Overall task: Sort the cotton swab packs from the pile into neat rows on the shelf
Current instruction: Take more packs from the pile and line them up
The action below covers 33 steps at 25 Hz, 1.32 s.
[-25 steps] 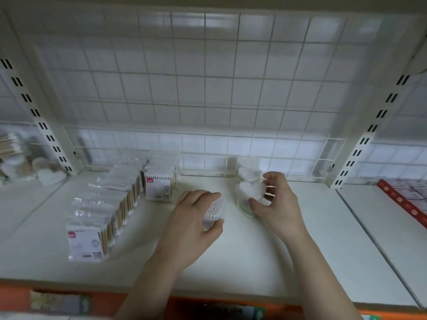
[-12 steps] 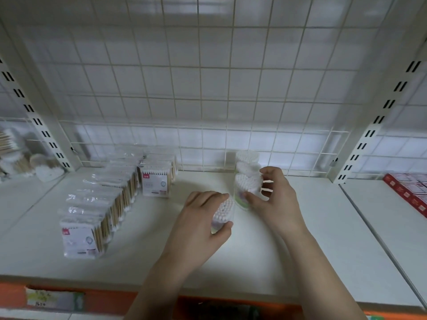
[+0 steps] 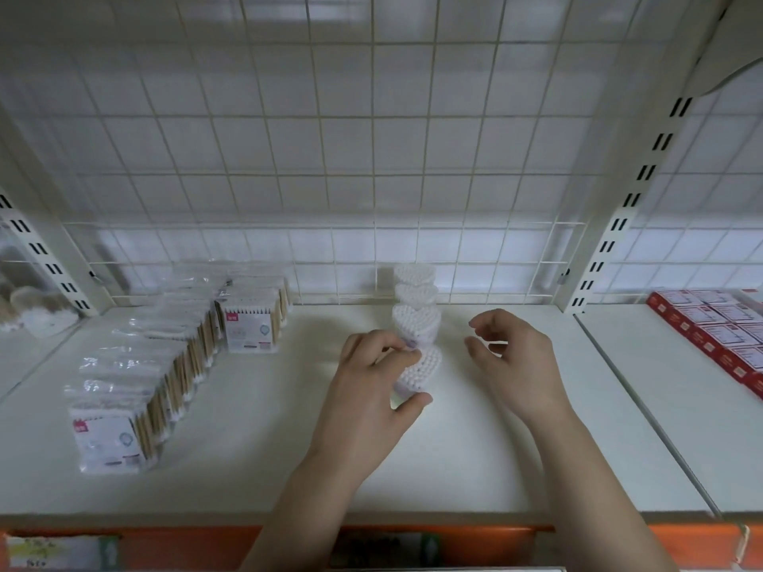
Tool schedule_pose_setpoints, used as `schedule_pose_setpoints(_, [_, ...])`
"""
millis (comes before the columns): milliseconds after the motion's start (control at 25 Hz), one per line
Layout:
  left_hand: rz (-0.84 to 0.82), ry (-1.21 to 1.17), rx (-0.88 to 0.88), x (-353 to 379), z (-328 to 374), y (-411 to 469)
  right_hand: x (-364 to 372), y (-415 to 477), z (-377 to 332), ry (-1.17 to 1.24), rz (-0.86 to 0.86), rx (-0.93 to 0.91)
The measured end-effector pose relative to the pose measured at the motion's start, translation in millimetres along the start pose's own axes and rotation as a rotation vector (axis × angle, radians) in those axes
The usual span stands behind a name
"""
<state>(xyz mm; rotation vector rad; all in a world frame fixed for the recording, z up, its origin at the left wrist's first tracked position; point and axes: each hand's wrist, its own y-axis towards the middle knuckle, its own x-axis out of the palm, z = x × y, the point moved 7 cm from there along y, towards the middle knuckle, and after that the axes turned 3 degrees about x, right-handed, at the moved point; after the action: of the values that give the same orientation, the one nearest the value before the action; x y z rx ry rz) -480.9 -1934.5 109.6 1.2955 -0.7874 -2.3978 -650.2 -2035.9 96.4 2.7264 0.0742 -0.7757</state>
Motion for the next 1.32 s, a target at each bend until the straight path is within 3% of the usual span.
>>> schedule_pose_setpoints(840, [-0.009, 0.113, -0.012, 14, 3, 14, -19, -9, 8, 0.004, 0.043, 0.052])
schedule_pose_setpoints(960, [0.017, 0.104, 0.003, 1, 4, 15, -19, -8, -4, 0.019, 0.064, 0.017])
schedule_pose_setpoints(1320, [0.142, 0.390, 0.021, -88, -28, 3, 30, -14, -102, 0.030, 0.075, -0.237])
